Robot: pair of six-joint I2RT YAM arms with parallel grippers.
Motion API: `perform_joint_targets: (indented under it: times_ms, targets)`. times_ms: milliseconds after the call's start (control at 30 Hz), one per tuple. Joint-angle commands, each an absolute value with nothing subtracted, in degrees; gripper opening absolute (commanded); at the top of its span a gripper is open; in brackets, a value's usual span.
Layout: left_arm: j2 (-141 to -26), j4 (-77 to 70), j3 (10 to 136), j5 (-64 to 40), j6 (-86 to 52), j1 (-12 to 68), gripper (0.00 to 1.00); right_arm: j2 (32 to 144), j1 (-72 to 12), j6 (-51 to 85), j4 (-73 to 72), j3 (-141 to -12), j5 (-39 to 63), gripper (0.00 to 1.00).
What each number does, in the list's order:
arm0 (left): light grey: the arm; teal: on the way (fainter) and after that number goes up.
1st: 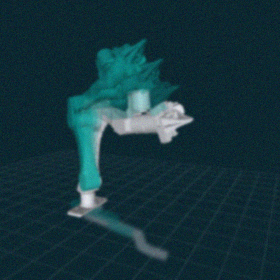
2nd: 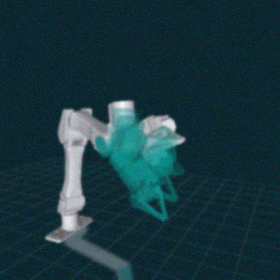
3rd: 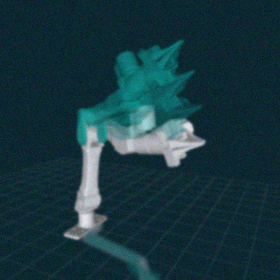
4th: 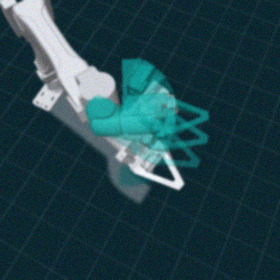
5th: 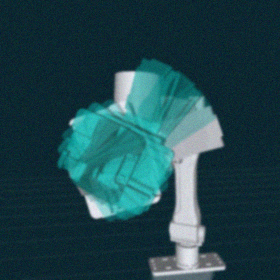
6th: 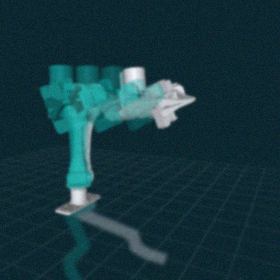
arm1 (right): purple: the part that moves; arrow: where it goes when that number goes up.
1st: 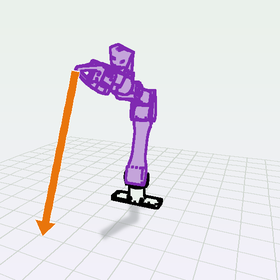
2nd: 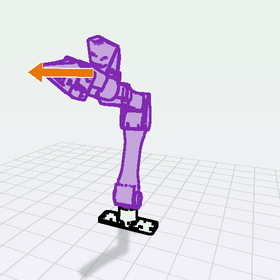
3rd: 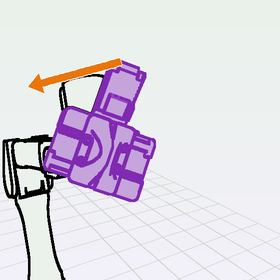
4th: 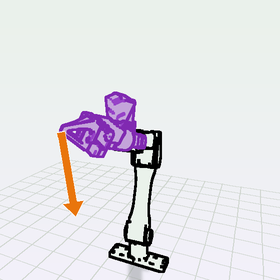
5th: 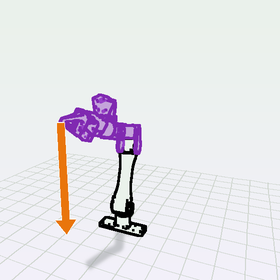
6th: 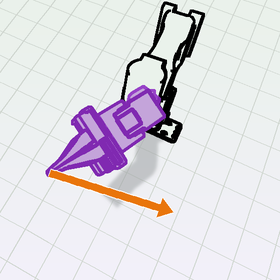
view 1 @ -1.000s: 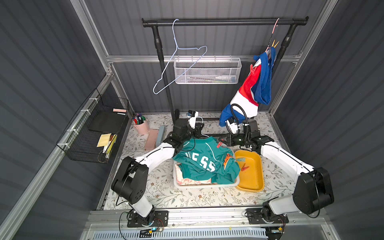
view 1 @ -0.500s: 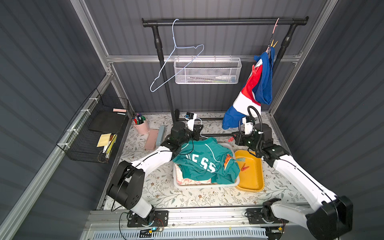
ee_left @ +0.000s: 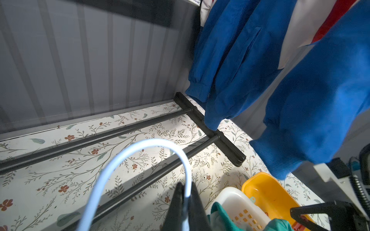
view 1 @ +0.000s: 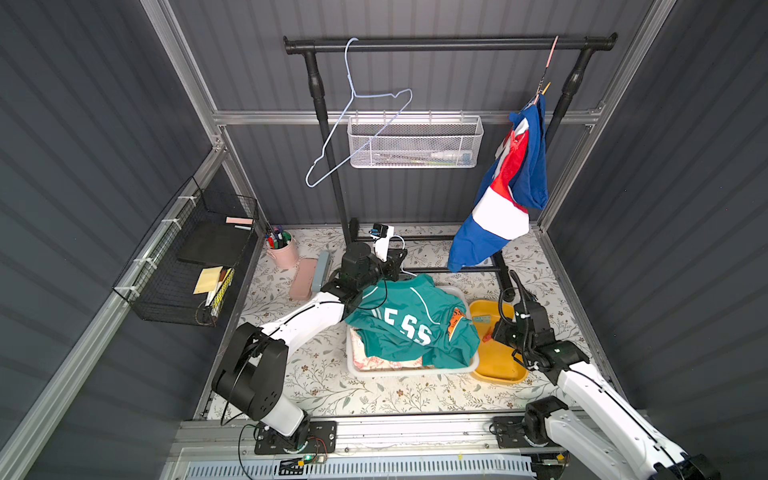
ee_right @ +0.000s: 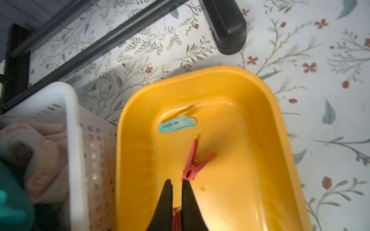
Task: Remove the clothespins securing jackets to the hanger
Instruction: Place the clothespin in the storage box.
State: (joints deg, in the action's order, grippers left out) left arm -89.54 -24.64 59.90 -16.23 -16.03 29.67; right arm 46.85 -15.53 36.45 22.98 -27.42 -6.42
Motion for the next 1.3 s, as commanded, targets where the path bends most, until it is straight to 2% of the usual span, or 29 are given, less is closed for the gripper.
perform_joint_targets:
  times_ms: [0, 67, 167, 267, 467, 667, 867, 1133, 1267]
  targets:
    - [-88.2, -25.4, 62.4, -17.6, -15.9, 30.8, 0.00, 46.6, -15.4, 38.4, 22.0, -29.0, -8.7, 0.42]
    - [-88.2, -26.0, 62.3, -17.8, -16.1, 31.3, 0.00, 47.8, -16.0, 36.7, 22.9, -31.9, -6.7, 0.54]
    - [-88.7, -26.6, 62.1, -18.5, -16.1, 31.7, 0.00, 49.7, -20.2, 34.0, 24.6, -38.3, -9.0, 0.61]
    - [-89.1, -26.9, 62.1, -19.2, -15.7, 31.9, 0.00, 51.9, -26.1, 31.1, 25.1, -46.2, -11.4, 0.66]
    - [-89.5, -29.0, 61.0, -20.0, -16.8, 32.2, 0.00, 63.0, -33.2, 27.0, 22.3, -62.3, -7.6, 0.72]
    - [-89.0, -29.4, 60.2, -20.0, -17.1, 32.7, 0.00, 77.8, -35.3, 26.1, 19.1, -76.7, -2.1, 0.71]
    - [-87.3, -29.5, 58.9, -19.8, -17.3, 32.8, 0.00, 87.4, -35.4, 26.3, 18.5, -85.4, 0.9, 0.67]
    - [-86.2, -29.7, 57.6, -19.5, -17.5, 32.9, 0.00, 92.2, -36.0, 26.7, 18.3, -89.5, 3.7, 0.64]
    - [-86.1, -30.1, 57.6, -19.7, -17.5, 33.0, 0.00, 93.5, -36.4, 26.7, 18.9, -90.0, 3.7, 0.56]
